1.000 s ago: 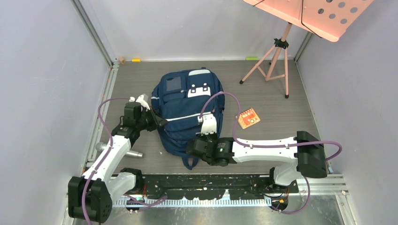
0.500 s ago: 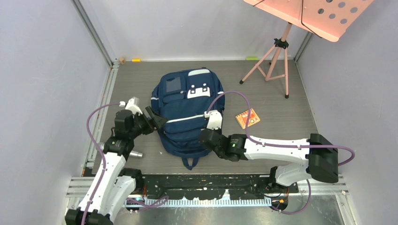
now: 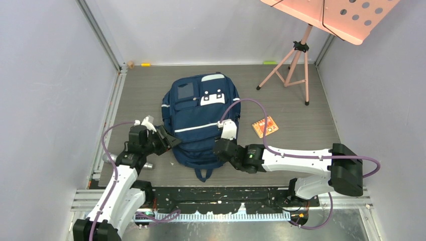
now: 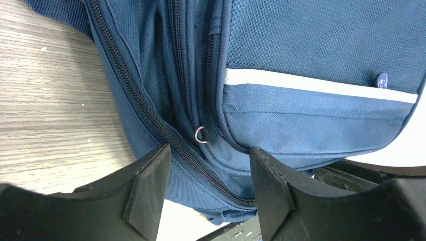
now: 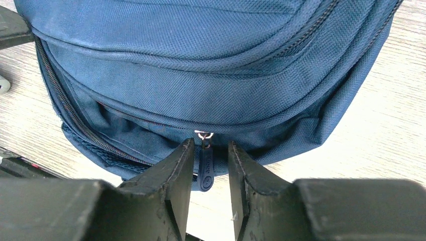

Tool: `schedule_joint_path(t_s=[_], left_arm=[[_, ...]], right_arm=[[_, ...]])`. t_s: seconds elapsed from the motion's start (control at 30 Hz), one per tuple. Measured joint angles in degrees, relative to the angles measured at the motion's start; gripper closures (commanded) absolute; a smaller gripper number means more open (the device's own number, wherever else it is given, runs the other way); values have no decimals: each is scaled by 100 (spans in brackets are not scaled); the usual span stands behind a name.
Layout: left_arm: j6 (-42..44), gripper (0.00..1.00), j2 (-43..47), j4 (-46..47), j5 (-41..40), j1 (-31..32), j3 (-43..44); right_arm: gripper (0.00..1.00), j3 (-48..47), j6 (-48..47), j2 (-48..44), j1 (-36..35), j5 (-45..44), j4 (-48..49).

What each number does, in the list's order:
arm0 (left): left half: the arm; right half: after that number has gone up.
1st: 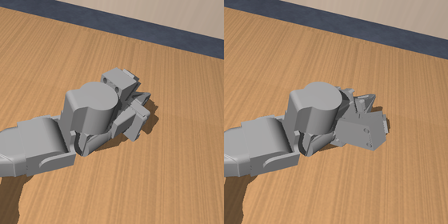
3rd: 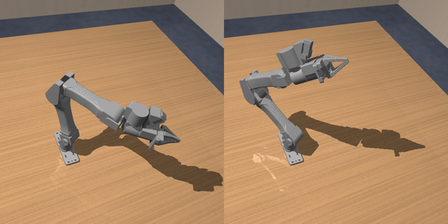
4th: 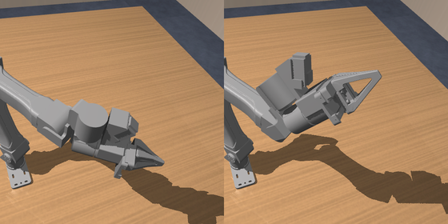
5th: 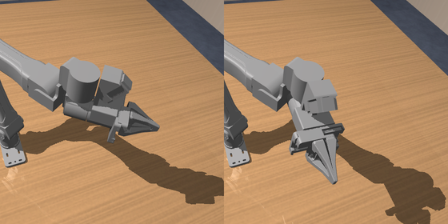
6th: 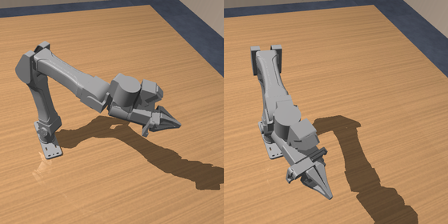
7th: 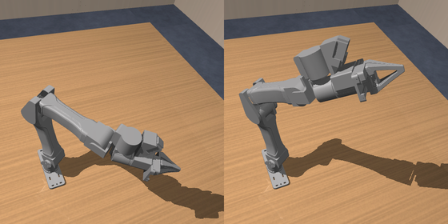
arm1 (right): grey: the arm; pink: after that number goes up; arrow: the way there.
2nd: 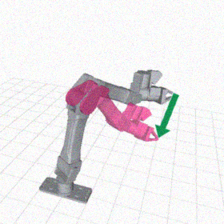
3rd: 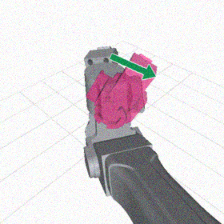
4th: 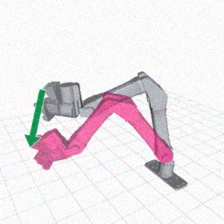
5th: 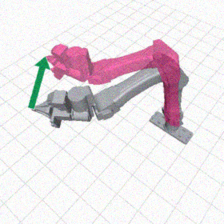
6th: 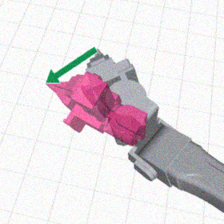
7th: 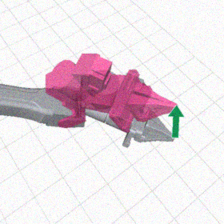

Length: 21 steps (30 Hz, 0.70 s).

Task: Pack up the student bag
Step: Zip the student bag at the center of the board.

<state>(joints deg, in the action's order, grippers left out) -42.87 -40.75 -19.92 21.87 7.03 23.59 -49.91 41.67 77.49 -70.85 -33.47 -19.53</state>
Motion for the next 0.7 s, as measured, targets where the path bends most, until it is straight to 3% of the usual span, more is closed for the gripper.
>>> schedule_joint_path(t_s=[0.23, 0.7], left_arm=[[-50, 46, -83, 245, 166, -4, -164], [-201, 39, 540, 278, 520, -4, -605]], right_arm=[[59, 0, 0, 28, 0, -55, -24], [53, -2, 4, 66, 0, -122, -46]])
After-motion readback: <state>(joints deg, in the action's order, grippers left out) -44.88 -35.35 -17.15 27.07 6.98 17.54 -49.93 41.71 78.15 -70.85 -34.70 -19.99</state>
